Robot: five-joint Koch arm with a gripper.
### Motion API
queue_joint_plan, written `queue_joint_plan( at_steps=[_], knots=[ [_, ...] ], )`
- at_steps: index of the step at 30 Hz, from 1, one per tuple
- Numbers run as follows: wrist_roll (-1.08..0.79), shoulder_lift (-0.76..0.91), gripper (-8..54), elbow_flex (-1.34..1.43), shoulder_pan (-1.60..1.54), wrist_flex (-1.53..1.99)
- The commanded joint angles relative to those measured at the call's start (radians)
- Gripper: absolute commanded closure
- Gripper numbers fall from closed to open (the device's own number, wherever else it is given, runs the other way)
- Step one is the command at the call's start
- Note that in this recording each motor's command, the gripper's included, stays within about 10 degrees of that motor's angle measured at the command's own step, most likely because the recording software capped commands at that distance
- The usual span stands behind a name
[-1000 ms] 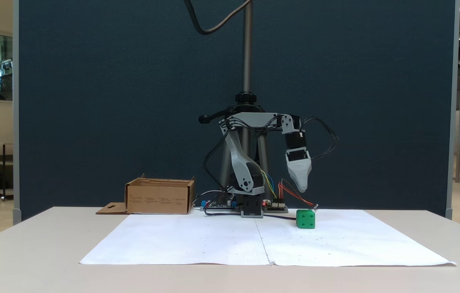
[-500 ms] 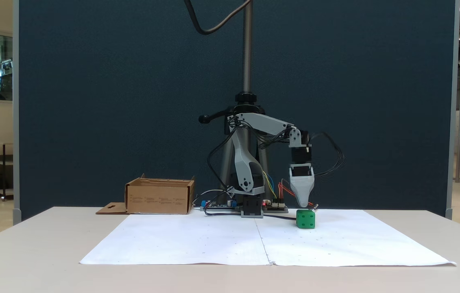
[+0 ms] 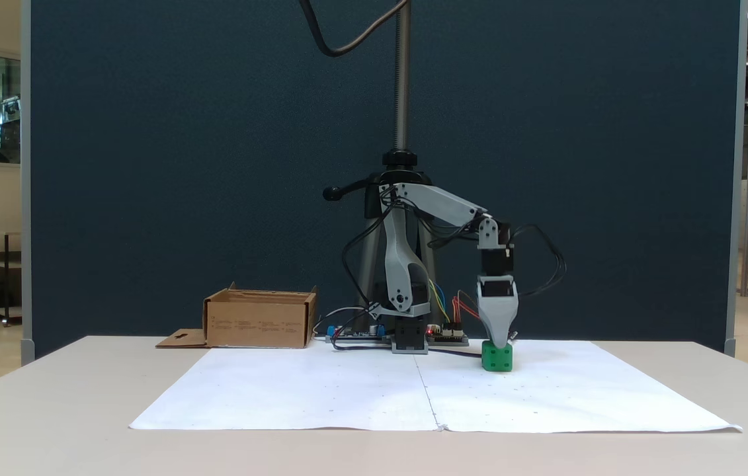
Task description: Grasp a green dice and put it in the bin.
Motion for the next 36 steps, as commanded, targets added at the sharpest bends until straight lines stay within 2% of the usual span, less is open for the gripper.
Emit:
queue_joint_plan(
  at_steps=[1, 36],
  knots=[
    [0.067, -0.005, 4.2, -0.005, -0.017, -0.018],
    [0.058, -0.124, 5.9, 0.015, -0.021, -0.083]
  ],
)
